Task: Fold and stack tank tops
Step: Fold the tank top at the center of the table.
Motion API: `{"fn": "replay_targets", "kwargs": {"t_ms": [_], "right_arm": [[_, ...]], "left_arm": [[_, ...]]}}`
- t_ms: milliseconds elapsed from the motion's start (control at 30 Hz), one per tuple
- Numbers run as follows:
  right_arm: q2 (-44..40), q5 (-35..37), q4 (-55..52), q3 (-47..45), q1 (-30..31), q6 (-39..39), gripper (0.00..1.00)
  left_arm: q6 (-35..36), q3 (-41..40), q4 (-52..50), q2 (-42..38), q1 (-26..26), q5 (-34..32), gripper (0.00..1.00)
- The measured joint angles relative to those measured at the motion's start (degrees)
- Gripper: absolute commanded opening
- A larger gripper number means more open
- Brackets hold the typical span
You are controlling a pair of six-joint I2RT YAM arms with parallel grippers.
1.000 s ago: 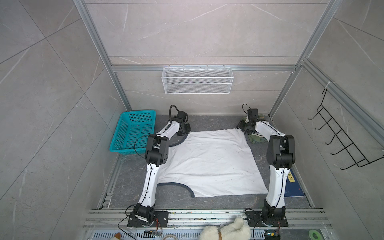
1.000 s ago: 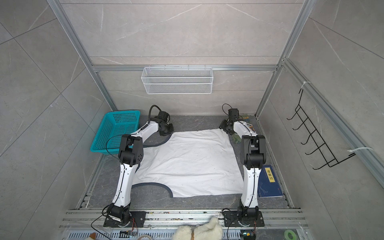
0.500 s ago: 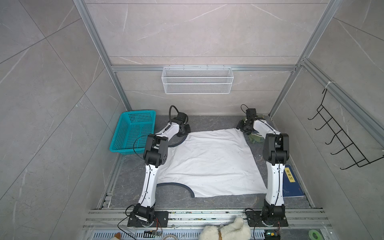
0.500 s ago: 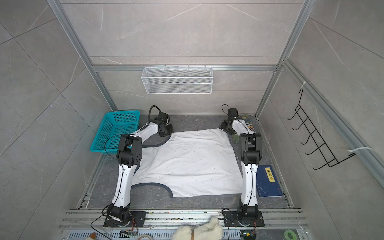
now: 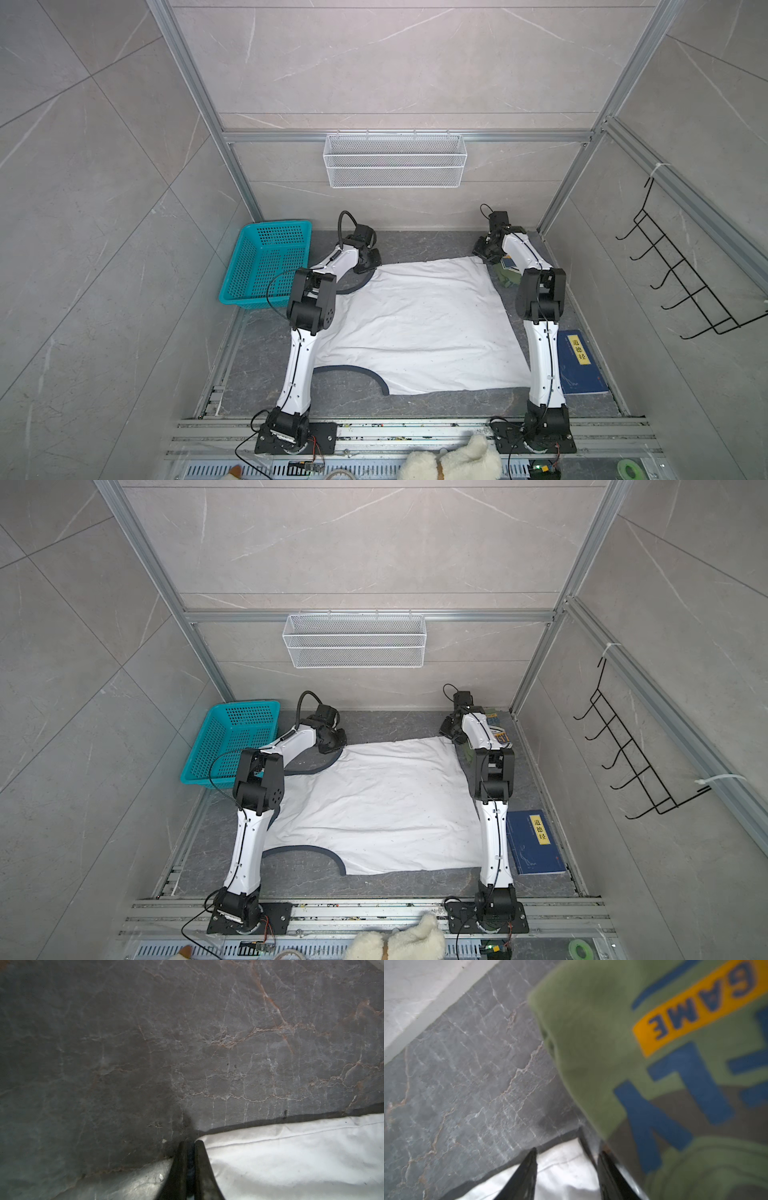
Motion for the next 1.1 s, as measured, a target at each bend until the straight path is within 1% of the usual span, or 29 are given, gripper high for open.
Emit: {"fn": "replay_targets", "kwargs": {"t_ms": [100, 167, 267, 367, 500, 633, 800, 900, 967, 1100], "right_arm": [[3.1, 0.8, -4.1, 6.0, 0.2, -0.2, 0.31], [4.0, 0.9, -5.8, 7.8, 0.5, -0.4, 0.26], [4.2, 0.7, -7.1, 8.3, 0.9, -0.3, 0.16], [4.3, 0.5, -8.4, 8.8, 1.1, -0.3, 0.10], [4.5, 0.5, -9.9, 9.6, 1.2, -0.2, 0.00], [4.3, 0.5, -10.1, 9.2, 1.1, -0.3, 0.00], [-0.5, -0.7, -8.1, 2.4, 0.9, -0.4, 0.00], [-6.1, -1.5, -4.7, -4.5, 0.6, -0.1, 0.00], [-10.9, -2.6, -0.4, -10.4, 0.3, 0.6, 0.00], [-20.0, -7.1, 8.9, -21.8, -1.6, 2.9, 0.00]], "left_arm": [[-0.2, 0.0, 0.0, 0.0, 0.0, 0.0, 0.00], [-0.2, 0.0, 0.0, 0.0, 0.0, 0.1, 0.00], [-0.2, 0.0, 0.0, 0.0, 0.0, 0.2, 0.00], [-0.2, 0.0, 0.0, 0.0, 0.0, 0.5, 0.00], [-0.2, 0.0, 0.0, 0.0, 0.0, 0.5, 0.00], [-0.2, 0.0, 0.0, 0.0, 0.0, 0.5, 0.00], [-0.2, 0.4, -1.0, -0.2, 0.0, 0.6, 0.00], [-0.2, 1.9, -2.3, -0.3, 0.0, 0.7, 0.00], [-0.2, 2.0, -2.5, -1.0, 0.0, 0.7, 0.00], [-0.2, 2.0, -3.5, -3.6, -0.5, 0.3, 0.00]]}}
